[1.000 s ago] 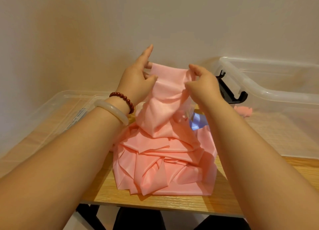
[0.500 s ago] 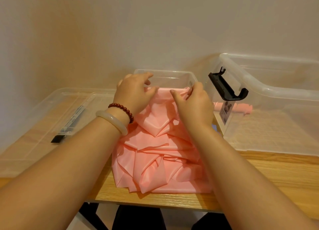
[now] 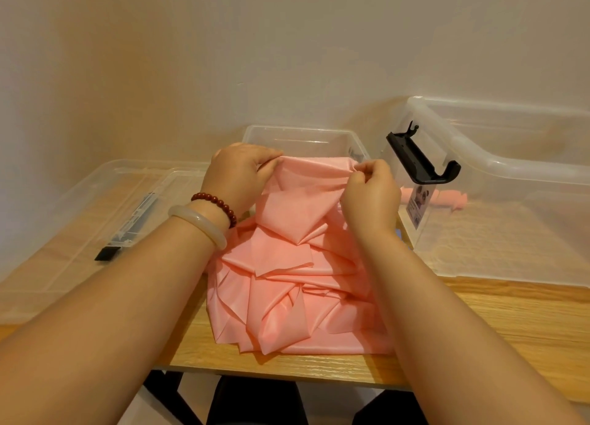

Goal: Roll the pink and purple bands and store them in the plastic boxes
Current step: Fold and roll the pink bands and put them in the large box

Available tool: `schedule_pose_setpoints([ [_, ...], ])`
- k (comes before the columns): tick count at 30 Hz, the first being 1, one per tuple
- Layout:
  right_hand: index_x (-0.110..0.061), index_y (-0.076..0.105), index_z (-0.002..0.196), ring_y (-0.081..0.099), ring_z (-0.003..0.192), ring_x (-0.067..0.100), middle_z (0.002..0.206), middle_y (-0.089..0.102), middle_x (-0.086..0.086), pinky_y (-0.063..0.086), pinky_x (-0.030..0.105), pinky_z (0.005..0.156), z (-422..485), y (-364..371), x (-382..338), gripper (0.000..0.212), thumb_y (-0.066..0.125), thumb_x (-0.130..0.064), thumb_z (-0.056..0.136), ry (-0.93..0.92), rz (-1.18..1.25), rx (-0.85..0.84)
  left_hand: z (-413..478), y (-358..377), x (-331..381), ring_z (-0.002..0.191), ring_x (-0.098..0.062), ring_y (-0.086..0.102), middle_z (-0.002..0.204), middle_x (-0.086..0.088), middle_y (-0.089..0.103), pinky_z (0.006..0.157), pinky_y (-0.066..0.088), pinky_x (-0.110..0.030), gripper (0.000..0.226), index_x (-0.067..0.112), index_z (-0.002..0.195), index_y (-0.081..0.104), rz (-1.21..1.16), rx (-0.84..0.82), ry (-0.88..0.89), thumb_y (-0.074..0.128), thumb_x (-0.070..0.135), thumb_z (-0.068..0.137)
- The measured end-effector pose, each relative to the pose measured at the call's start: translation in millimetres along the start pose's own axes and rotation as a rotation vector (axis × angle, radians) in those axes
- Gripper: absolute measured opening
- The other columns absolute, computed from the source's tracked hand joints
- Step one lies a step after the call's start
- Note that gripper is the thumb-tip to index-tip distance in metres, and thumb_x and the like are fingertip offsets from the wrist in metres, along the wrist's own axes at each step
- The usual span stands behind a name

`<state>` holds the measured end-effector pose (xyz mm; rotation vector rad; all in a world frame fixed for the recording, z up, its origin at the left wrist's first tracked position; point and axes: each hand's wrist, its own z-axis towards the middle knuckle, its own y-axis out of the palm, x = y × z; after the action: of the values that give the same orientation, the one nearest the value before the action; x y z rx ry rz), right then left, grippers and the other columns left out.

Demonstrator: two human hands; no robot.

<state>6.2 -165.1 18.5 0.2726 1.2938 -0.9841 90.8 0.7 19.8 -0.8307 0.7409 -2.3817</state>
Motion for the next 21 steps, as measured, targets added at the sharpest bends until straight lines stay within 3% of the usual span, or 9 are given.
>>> schedule_pose_setpoints([
  [3, -0.016, 0.05, 0.099, 0.055, 0.082, 0.024, 0.08, 0.052, -0.005, 0.044, 0.035, 0.069, 6, 2, -6, 0.021, 0.034, -0.003, 0.094, 0.054, 0.063, -0.03, 7, -1, 0, 0.096, -0.028, 0.062, 0.095, -0.004, 0.073, 0.087, 0.048, -0.044, 0.019, 0.014, 0.098, 0.075, 0.031, 0.019, 0.039, 0.058, 0.022, 0.095],
  [6, -0.021, 0.051, 0.11, 0.056, 0.074, 0.022, 0.08, 0.053, -0.005, 0.049, 0.039, 0.068, 9, 5, -16, 0.038, 0.031, 0.004, 0.089, 0.068, 0.169, -0.049, 18, -4, 2, 0.097, -0.03, 0.058, 0.097, -0.009, 0.068, 0.083, 0.043, -0.032, 0.021, 0.008, 0.097, 0.074, 0.061, 0.076, 0.027, 0.056, 0.019, 0.096],
  [10, -0.027, 0.055, 0.086, 0.062, 0.082, 0.024, 0.086, 0.059, -0.002, 0.051, 0.036, 0.073, 14, 4, -24, 0.043, 0.031, 0.008, 0.081, -0.064, 0.208, -0.002, 32, -19, 7, 0.095, -0.031, 0.05, 0.091, -0.013, 0.054, 0.076, 0.035, -0.029, 0.024, 0.008, 0.098, 0.075, 0.094, 0.275, -0.048, 0.056, 0.023, 0.095],
  [12, -0.024, 0.059, 0.078, 0.062, 0.09, 0.025, 0.099, 0.064, 0.005, 0.052, 0.035, 0.078, 18, 5, -29, 0.038, 0.035, 0.005, 0.084, -0.101, 0.135, -0.01, 39, -25, 10, 0.091, -0.03, 0.051, 0.088, -0.01, 0.053, 0.072, 0.036, -0.03, 0.026, 0.012, 0.101, 0.075, 0.113, 0.217, -0.061, 0.053, 0.026, 0.096],
  [16, -0.014, 0.063, 0.107, 0.054, 0.087, 0.018, 0.11, 0.059, 0.004, 0.04, 0.029, 0.073, 17, 13, -36, 0.019, 0.048, -0.016, 0.094, -0.215, -0.071, -0.09, 44, -21, 14, 0.085, -0.025, 0.058, 0.09, -0.008, 0.068, 0.07, 0.043, -0.03, 0.028, 0.014, 0.1, 0.074, 0.161, -0.025, -0.089, 0.049, 0.026, 0.098],
  [18, -0.015, 0.059, 0.101, 0.054, 0.084, 0.019, 0.101, 0.058, 0.002, 0.039, 0.031, 0.07, 12, 19, -34, 0.017, 0.057, -0.03, 0.093, -0.266, -0.162, -0.106, 39, -16, 14, 0.097, -0.026, 0.062, 0.102, -0.007, 0.071, 0.081, 0.049, -0.033, 0.027, 0.015, 0.108, 0.072, 0.133, -0.092, -0.139, 0.049, 0.024, 0.098],
  [21, -0.016, 0.05, 0.087, 0.055, 0.086, 0.026, 0.094, 0.057, 0.004, 0.039, 0.035, 0.067, 3, 30, -26, 0.032, 0.063, -0.045, 0.09, -0.32, -0.279, -0.132, 29, -12, 12, 0.117, -0.023, 0.058, 0.123, -0.005, 0.066, 0.097, 0.044, -0.032, 0.03, 0.016, 0.123, 0.066, 0.066, -0.082, -0.164, 0.051, 0.021, 0.097],
])
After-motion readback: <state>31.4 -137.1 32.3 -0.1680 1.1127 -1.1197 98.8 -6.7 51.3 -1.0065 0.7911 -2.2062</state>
